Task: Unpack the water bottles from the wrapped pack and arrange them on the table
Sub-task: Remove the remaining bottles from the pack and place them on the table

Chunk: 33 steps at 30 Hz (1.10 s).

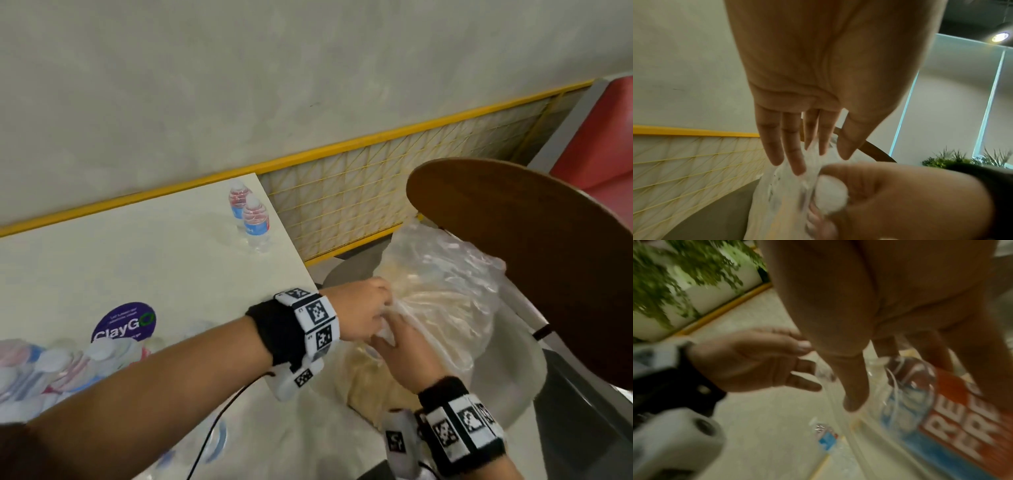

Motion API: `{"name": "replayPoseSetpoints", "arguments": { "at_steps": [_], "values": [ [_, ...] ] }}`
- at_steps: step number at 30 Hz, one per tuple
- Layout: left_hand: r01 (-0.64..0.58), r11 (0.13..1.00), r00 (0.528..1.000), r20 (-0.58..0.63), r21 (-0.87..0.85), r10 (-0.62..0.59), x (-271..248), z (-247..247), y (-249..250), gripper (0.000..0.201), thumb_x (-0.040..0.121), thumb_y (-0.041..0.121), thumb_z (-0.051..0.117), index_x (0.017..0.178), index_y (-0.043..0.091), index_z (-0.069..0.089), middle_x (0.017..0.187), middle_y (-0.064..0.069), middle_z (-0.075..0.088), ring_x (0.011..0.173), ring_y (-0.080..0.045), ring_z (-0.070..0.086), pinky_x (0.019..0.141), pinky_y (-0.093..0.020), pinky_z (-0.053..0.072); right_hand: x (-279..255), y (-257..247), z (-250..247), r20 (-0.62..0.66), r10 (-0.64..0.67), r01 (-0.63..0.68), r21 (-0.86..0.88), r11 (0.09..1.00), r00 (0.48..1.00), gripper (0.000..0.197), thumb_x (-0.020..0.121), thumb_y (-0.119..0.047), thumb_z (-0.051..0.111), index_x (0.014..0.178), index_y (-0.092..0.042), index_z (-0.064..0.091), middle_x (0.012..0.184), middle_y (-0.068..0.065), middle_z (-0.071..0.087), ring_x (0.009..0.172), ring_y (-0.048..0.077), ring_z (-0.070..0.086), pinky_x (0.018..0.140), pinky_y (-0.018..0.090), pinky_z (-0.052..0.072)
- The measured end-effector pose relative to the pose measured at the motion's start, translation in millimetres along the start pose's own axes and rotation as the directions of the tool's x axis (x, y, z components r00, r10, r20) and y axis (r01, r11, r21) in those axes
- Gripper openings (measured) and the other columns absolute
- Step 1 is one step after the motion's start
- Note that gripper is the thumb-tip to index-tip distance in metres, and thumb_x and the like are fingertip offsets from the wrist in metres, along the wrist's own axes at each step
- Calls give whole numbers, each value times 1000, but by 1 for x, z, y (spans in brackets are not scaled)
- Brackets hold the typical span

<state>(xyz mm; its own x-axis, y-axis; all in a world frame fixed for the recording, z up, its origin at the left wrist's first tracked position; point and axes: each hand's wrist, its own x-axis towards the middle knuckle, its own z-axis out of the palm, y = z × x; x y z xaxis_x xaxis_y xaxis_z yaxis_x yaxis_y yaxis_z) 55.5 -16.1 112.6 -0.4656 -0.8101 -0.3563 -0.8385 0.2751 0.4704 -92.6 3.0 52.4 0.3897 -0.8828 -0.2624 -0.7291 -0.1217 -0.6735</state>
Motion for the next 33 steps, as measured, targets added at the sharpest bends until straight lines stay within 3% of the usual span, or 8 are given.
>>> {"name": "replayPoseSetpoints", "arguments": {
  "at_steps": [4, 8, 13, 17, 20, 25, 30, 33],
  "values": [
    [12, 1000, 999, 33, 12, -12, -35, -7, -33, 55, 95, 25, 50, 146, 13, 32, 153, -3, 29, 135, -19, 36, 110, -28, 30, -31, -26, 1, 205, -55, 50, 26, 998, 977, 19, 89, -30, 61, 106, -31, 53, 100, -11, 60, 79, 3, 57, 69, 12, 42],
    [43, 997, 992, 118, -64, -35, -62, -4, -50, 53, 97, 21, 49, 147, 17, 32, 156, 0, 26, 134, -16, 39, 107, -22, 29, -46, -49, 3, 352, -141, 144, 18, 989, 925, 20, 85, -37, 63, 101, -43, 53, 104, -18, 61, 95, 0, 55, 86, 19, 43],
    [29, 949, 991, 136, -314, 14, -78, -28, -42, 37, 92, 15, 47, 126, 26, 59, 123, -3, 58, 104, -25, 62, 100, -45, 46, -37, -78, 32, 306, -203, 152, 181, 972, 930, 21, 83, -37, 67, 100, -40, 57, 98, -19, 61, 88, 4, 57, 80, 31, 49],
    [78, 988, 994, 87, -132, -67, -93, -44, -59, 55, 86, 5, 55, 136, 25, 46, 140, -1, 47, 126, -18, 47, 99, -30, 43, -9, -89, 63, 170, -157, 120, 210, 970, 973, 27, 75, -48, 67, 100, -43, 56, 93, -11, 64, 88, 12, 61, 79, 37, 52],
    [175, 982, 958, 221, 65, -185, -101, -31, -81, 86, 80, 14, 71, 149, 25, 20, 146, 1, 39, 129, -17, 42, 93, -22, 34, 17, -98, 89, 85, -126, 108, 187, 976, 988, 38, 79, -36, 70, 113, -31, 55, 106, -1, 66, 95, 20, 61, 77, 31, 48],
    [267, 933, 929, 192, 239, -315, -95, 2, -99, 88, 82, 28, 70, 151, 24, 15, 141, -6, 46, 126, -23, 47, 100, -30, 37, 46, -83, 116, 247, -34, 6, 113, 994, 969, 77, 82, -27, 71, 145, -13, 30, 141, 8, 46, 127, 24, 47, 99, 33, 44],
    [292, 901, 905, 214, 320, -369, -87, 11, -114, 59, 90, 34, 57, 144, 22, 35, 145, -4, 43, 132, -23, 42, 104, -32, 36, 40, -15, 121, 334, 88, 58, -402, 914, 938, 85, 83, -49, 63, 150, -30, 14, 159, 7, 2, 146, 36, -2, 117, 48, 12],
    [293, 901, 909, 200, 319, -366, -83, 12, -117, 58, 89, 35, 58, 142, 27, 37, 144, -2, 43, 131, -22, 42, 104, -31, 36, 32, 24, 122, 355, 166, 51, -530, 847, 920, 62, 81, -41, 64, 137, -36, 38, 157, 7, 7, 143, 42, -5, 115, 55, 9]
  ]
}}
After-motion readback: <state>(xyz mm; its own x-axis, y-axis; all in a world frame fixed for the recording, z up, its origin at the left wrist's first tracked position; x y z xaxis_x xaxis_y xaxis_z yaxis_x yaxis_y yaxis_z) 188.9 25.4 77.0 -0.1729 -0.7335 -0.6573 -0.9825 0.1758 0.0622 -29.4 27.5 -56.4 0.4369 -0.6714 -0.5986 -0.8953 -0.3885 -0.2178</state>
